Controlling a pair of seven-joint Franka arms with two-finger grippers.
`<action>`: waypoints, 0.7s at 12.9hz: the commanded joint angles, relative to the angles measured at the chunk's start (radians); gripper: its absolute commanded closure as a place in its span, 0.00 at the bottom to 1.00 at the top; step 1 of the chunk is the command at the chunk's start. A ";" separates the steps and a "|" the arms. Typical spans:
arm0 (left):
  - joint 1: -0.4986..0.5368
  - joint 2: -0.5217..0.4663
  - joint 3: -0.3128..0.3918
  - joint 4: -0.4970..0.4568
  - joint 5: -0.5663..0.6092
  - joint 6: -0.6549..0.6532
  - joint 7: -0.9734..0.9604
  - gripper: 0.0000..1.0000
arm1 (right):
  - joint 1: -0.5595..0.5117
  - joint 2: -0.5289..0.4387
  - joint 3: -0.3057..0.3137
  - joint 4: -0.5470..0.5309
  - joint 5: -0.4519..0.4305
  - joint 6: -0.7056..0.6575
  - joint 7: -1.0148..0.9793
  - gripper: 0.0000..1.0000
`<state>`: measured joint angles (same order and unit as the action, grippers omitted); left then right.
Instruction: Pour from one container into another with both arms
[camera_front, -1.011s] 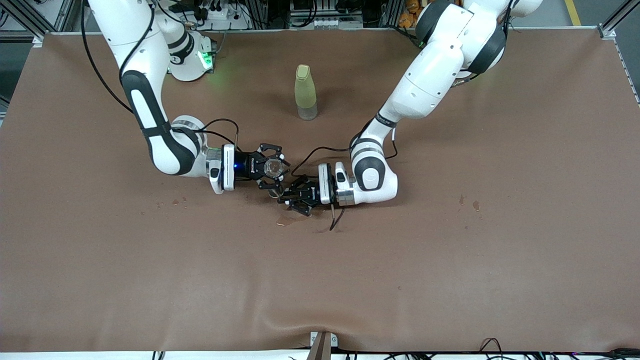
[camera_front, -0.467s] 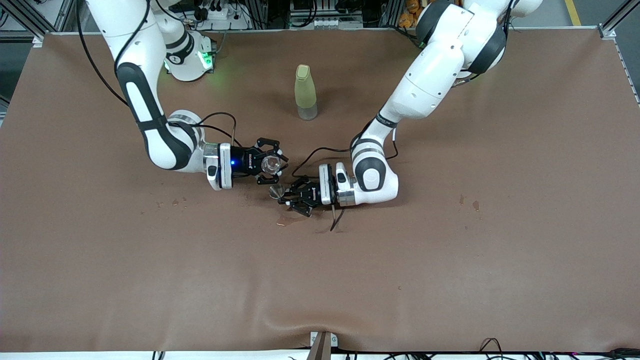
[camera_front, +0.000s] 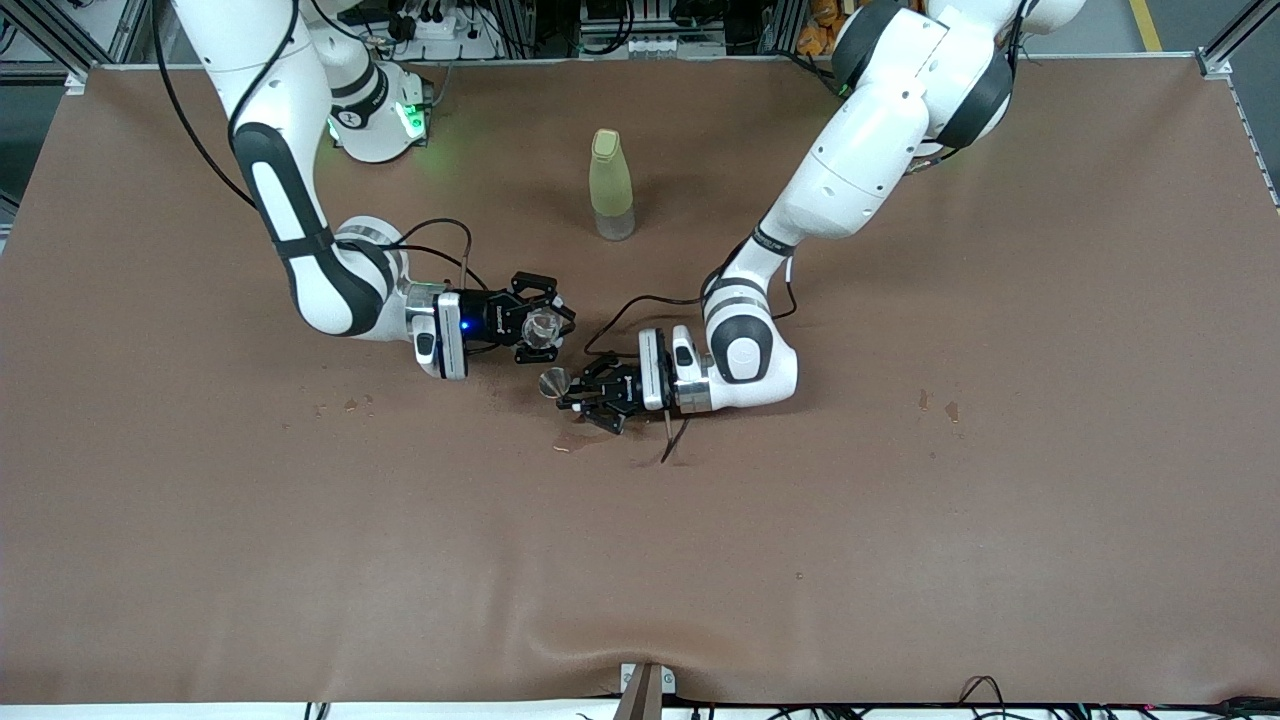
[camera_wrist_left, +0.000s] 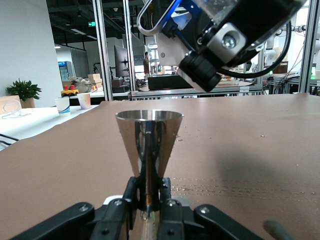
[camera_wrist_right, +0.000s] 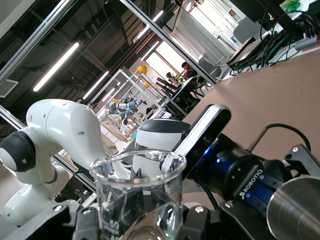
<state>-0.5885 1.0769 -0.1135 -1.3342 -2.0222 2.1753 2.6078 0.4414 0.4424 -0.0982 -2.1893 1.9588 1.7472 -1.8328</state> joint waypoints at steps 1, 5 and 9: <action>-0.001 0.015 0.002 0.021 -0.032 -0.017 0.028 1.00 | 0.008 -0.036 0.000 -0.029 0.014 0.000 0.056 1.00; 0.001 0.015 0.002 0.021 -0.032 -0.017 0.028 1.00 | 0.011 -0.036 0.000 -0.029 0.014 -0.015 0.133 1.00; 0.003 0.015 0.002 0.020 -0.032 -0.017 0.026 1.00 | 0.013 -0.039 0.002 -0.027 0.014 -0.017 0.226 1.00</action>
<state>-0.5877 1.0769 -0.1131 -1.3342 -2.0222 2.1752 2.6078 0.4425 0.4422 -0.0943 -2.1902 1.9588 1.7276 -1.6614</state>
